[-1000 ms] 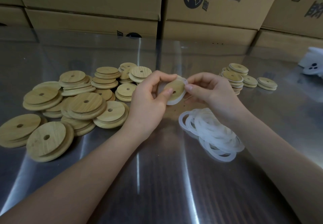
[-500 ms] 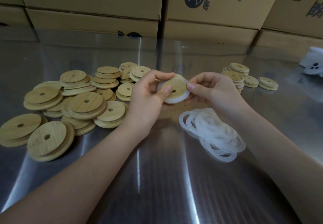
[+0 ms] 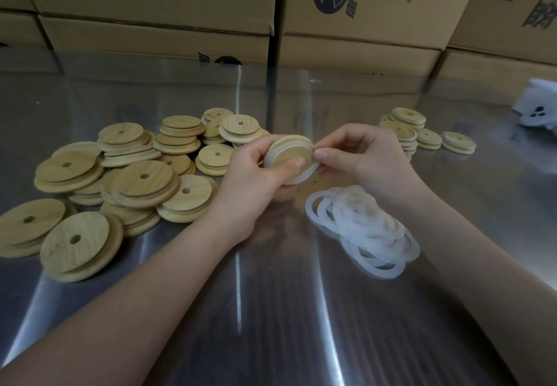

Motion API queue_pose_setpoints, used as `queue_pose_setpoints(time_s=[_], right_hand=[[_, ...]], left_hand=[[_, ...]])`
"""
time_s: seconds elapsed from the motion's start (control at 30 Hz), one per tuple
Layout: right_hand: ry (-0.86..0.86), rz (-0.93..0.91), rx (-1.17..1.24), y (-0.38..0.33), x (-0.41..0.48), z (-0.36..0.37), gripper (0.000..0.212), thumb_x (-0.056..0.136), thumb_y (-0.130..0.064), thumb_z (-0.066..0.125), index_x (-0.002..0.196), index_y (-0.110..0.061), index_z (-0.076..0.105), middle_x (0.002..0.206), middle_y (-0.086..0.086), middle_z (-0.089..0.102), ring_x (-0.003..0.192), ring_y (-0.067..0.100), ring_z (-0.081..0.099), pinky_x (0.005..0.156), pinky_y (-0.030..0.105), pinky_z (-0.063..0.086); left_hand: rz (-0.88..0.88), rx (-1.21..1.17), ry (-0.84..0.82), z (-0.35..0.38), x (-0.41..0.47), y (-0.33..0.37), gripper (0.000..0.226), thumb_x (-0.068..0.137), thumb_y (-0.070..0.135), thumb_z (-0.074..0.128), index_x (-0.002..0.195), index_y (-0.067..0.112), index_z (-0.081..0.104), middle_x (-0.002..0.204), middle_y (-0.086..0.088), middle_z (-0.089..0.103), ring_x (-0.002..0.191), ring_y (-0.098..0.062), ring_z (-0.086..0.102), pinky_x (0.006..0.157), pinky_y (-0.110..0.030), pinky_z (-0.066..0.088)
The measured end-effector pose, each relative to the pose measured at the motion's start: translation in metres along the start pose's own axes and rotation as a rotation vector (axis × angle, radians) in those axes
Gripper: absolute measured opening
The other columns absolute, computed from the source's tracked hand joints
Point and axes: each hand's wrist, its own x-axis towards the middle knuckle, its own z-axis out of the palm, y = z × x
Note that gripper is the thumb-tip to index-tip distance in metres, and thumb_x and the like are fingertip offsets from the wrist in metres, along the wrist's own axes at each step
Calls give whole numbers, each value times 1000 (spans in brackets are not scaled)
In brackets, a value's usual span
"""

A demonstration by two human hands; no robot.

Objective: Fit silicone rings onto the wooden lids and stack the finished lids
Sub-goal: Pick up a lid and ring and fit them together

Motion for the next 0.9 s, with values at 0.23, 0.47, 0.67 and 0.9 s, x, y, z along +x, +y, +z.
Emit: queue_pose_setpoints(time_s=[0.23,0.47,0.67,0.9], right_hand=[[7,-132,-150,1,-3,5,12,83,-9,76,85,-20,71,83,0,73,78,18,70,74,28,57],[94,-270,-298,9,-4,13,12,83,-2,73,90,-11,69,87,-3,69,81,12,67,75,26,55],[112,-570,-464,9,-4,18,4,83,-2,75,87,-2,74,84,8,69,82,17,66,71,29,56],[139,-624,-515,7,-4,19,4,82,1,74,80,-2,72,79,8,67,78,20,65,68,32,56]], left_hand=[[147,91,110,-2,1,0,30,77,1,77,82,30,71,82,9,73,84,-8,69,73,-20,53],[184,185,187,1,0,-2,29,76,-1,78,83,21,60,84,5,71,82,-6,69,74,-20,54],[262,289,155,5,-4,1,24,79,0,75,89,20,64,83,9,66,79,-2,63,71,-14,48],[277,339,232,3,0,2,18,77,3,79,84,18,72,80,9,71,81,-4,67,76,-19,52]])
